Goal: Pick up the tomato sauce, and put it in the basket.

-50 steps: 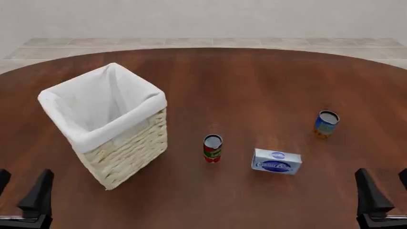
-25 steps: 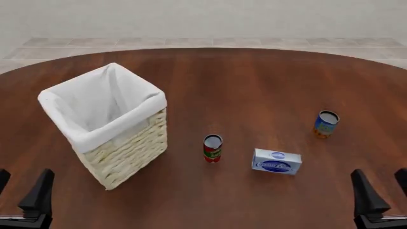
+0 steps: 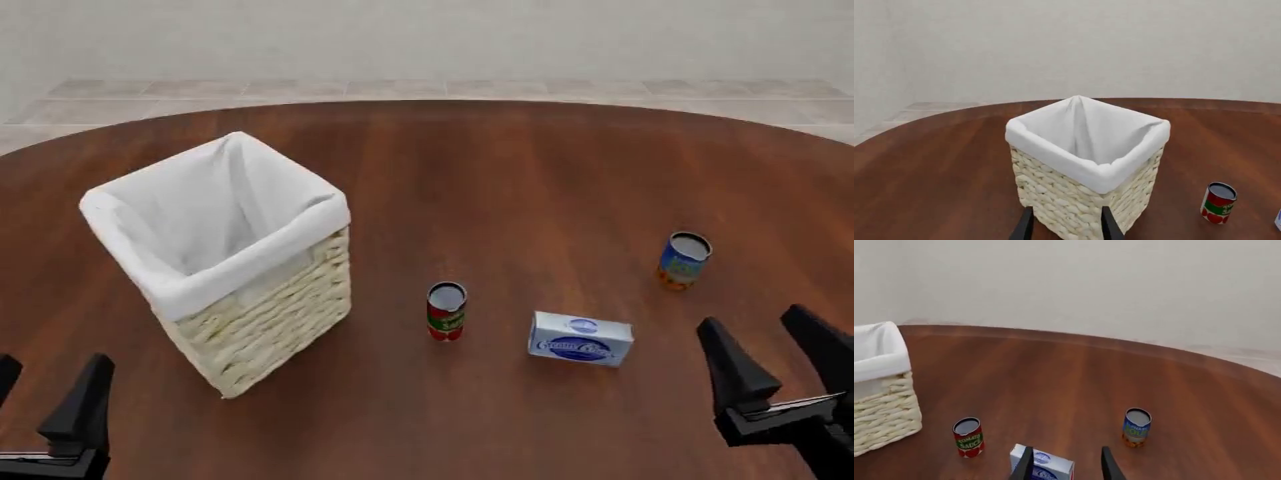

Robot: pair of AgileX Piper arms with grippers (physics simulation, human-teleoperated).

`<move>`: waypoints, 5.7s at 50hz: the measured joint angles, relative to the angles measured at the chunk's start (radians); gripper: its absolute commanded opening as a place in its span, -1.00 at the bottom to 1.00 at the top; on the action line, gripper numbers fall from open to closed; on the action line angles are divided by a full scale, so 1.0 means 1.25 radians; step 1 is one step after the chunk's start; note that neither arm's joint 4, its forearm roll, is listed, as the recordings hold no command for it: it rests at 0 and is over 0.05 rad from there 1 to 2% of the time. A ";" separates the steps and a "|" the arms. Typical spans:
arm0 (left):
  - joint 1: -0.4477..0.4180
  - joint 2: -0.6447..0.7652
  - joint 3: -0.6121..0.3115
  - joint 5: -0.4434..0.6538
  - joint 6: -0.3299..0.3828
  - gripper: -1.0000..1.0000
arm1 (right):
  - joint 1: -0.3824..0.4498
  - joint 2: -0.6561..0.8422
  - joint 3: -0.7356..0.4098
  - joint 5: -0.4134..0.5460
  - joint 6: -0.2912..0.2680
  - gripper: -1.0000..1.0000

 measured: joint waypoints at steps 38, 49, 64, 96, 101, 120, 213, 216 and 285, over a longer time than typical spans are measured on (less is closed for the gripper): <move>0.000 0.000 0.000 0.000 0.000 1.00 | 0.214 0.425 -0.209 -0.106 -0.013 1.00; 0.000 0.000 0.000 0.000 0.000 1.00 | 0.260 0.529 -0.282 -0.090 -0.005 1.00; 0.000 -0.001 0.000 0.000 0.000 1.00 | 0.305 0.640 -0.368 -0.047 0.018 1.00; 0.000 0.000 0.000 0.000 0.000 1.00 | 0.382 0.832 -0.503 0.033 0.013 1.00; 0.000 0.000 0.000 0.000 0.000 1.00 | 0.387 0.861 -0.521 0.041 0.010 1.00; 0.000 0.000 0.000 0.000 0.000 1.00 | 0.378 0.961 -0.590 0.064 -0.016 1.00; 0.000 0.000 0.000 0.000 0.000 1.00 | 0.363 1.206 -0.683 0.058 -0.027 1.00; 0.000 0.000 0.000 0.000 0.000 1.00 | 0.363 1.213 -0.688 0.059 -0.027 1.00; 0.000 0.000 0.000 0.000 0.000 1.00 | 0.350 1.232 -0.706 0.064 -0.058 -1.00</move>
